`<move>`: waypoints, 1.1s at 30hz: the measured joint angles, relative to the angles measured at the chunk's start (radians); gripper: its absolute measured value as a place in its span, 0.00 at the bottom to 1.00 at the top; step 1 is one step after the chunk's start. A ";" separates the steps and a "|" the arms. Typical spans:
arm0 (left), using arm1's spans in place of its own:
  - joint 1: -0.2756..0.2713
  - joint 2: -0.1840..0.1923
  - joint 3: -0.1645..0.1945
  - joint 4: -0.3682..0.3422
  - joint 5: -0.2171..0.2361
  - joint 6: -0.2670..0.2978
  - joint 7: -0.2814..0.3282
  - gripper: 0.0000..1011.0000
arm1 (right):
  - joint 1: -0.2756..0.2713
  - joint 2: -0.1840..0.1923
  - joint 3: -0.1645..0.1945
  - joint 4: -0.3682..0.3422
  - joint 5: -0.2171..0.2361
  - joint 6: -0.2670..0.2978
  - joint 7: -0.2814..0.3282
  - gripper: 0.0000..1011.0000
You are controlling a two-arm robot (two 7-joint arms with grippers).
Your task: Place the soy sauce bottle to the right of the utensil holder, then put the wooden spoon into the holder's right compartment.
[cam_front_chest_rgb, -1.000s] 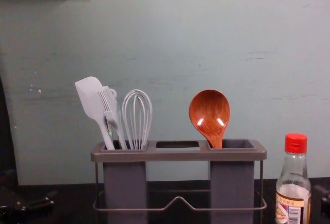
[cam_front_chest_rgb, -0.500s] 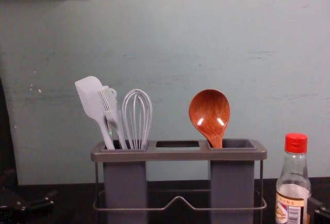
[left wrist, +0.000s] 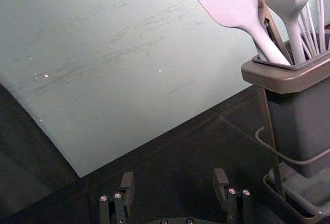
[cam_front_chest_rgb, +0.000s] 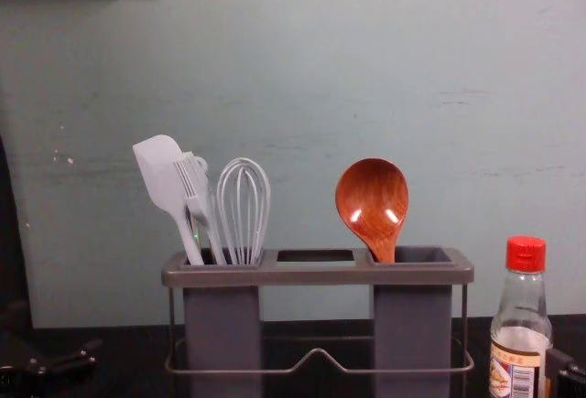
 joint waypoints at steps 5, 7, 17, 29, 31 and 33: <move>0.000 0.000 0.000 0.000 0.000 0.000 0.000 0.99 | 0.000 0.000 0.000 -0.001 0.000 0.000 -0.001 0.99; 0.000 0.000 0.000 0.000 0.000 0.000 0.000 0.99 | -0.001 0.001 -0.001 -0.001 0.001 0.001 -0.001 0.99; 0.000 0.000 0.000 0.000 0.000 0.000 0.000 0.99 | -0.001 0.001 -0.001 -0.002 0.001 0.001 -0.001 0.99; 0.000 0.000 0.000 0.000 0.000 0.000 0.000 0.99 | -0.001 0.001 -0.001 -0.002 0.001 0.001 -0.002 0.99; 0.000 0.000 0.000 0.000 0.000 0.000 0.000 0.99 | -0.001 0.001 -0.001 -0.002 0.001 0.001 -0.002 0.99; 0.000 0.000 0.000 0.000 0.000 0.000 0.000 0.99 | -0.001 0.001 -0.001 -0.002 0.001 0.001 -0.002 0.99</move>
